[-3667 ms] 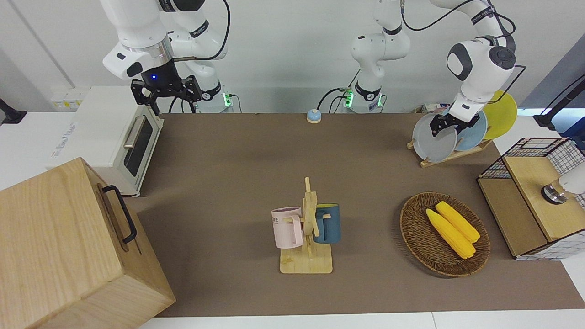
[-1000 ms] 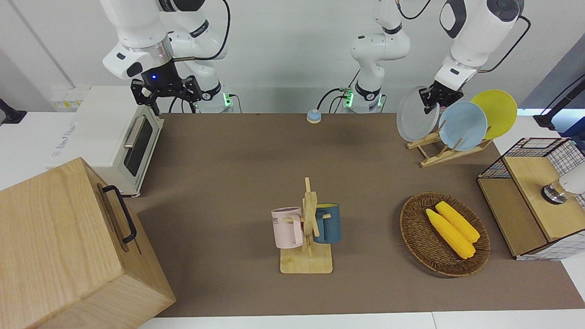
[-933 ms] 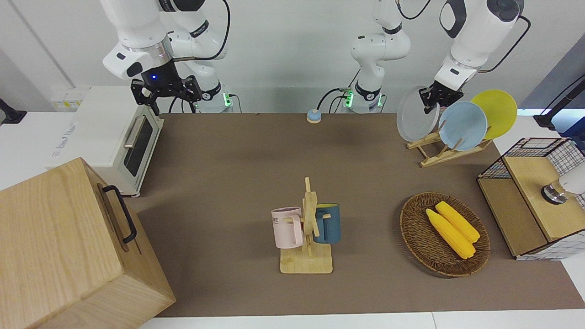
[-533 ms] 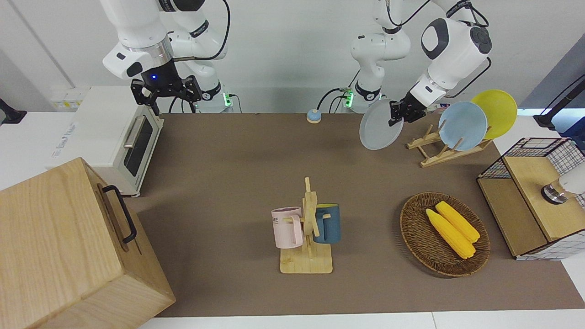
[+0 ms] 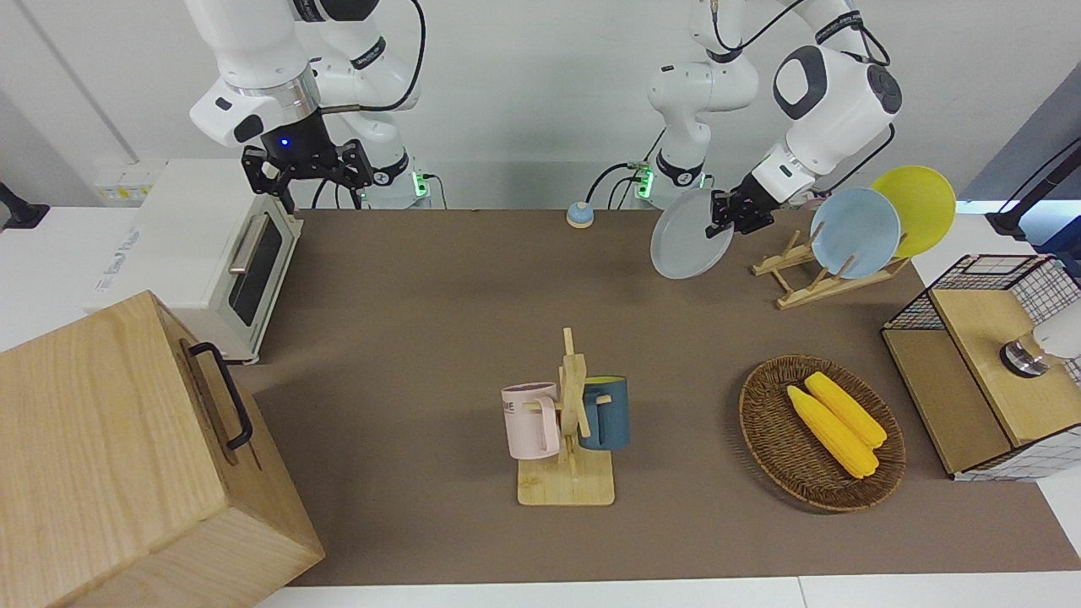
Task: Pick gray plate from low plate rack and place it on table with left arm
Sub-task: 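Lift the gray plate out of the rack, moving it away from the robot, then lower the gray plate flat onto the table beside the rack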
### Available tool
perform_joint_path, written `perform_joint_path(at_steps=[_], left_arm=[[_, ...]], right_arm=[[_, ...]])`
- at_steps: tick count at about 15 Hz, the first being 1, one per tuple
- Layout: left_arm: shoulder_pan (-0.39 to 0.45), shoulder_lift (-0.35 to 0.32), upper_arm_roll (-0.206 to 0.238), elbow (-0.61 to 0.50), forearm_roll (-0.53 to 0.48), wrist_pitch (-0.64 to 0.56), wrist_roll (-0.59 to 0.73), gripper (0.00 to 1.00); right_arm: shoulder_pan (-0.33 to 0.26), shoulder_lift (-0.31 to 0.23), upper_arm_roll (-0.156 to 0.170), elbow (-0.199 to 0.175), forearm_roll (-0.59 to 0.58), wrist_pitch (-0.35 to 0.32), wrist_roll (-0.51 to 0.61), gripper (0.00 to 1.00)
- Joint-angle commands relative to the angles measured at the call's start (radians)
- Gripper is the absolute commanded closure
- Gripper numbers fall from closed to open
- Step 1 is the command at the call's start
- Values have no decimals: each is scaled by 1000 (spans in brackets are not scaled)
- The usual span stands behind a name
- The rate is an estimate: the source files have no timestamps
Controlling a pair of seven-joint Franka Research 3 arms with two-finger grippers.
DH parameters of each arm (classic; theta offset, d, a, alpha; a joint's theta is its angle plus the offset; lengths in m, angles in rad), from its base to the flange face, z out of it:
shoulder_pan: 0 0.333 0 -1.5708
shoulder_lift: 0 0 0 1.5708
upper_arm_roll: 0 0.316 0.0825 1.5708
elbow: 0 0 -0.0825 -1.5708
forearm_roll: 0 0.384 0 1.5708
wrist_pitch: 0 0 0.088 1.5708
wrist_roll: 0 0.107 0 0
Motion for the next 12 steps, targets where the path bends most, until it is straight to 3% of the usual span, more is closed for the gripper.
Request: perform_joint_path(at_steps=[1, 12], left_arm=[[11, 21, 18, -51, -35, 56, 112, 1000], [26, 90, 24, -157, -89, 206, 260, 1000]], right_arm=[[-20, -1, 18, 9, -2, -14, 13, 17], [-19, -3, 18, 9, -2, -14, 13, 17]])
